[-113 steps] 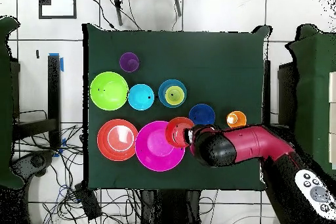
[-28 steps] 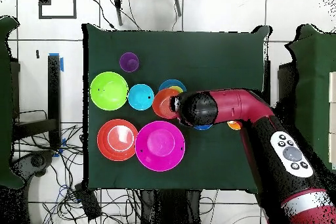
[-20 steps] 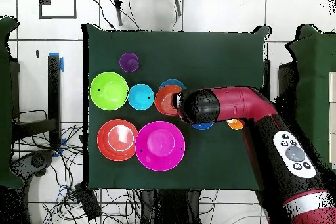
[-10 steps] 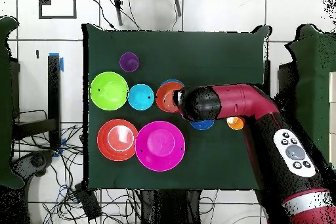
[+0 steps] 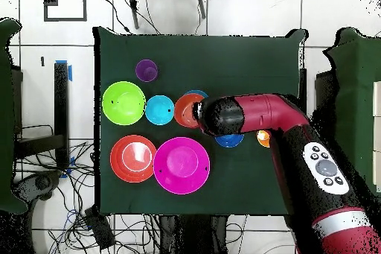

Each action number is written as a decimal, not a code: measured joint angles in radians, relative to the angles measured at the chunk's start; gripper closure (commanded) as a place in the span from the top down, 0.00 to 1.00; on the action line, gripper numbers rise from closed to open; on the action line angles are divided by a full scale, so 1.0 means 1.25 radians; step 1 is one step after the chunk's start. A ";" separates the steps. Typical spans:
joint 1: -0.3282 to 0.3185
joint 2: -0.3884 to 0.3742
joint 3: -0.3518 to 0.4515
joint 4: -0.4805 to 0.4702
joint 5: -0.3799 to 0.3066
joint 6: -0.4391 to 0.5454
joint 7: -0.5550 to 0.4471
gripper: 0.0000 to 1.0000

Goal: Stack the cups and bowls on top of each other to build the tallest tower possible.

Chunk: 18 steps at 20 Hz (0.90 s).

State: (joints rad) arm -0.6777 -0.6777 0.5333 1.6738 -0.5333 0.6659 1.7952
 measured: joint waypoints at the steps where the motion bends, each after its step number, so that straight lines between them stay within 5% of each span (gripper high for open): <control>1: 0.001 0.001 -0.001 0.000 0.000 0.000 0.000 0.00; 18: 0.013 0.029 -0.031 -0.003 0.000 0.000 0.000 0.00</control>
State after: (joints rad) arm -0.6614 -0.6410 0.4950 1.6701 -0.5335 0.6655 1.7952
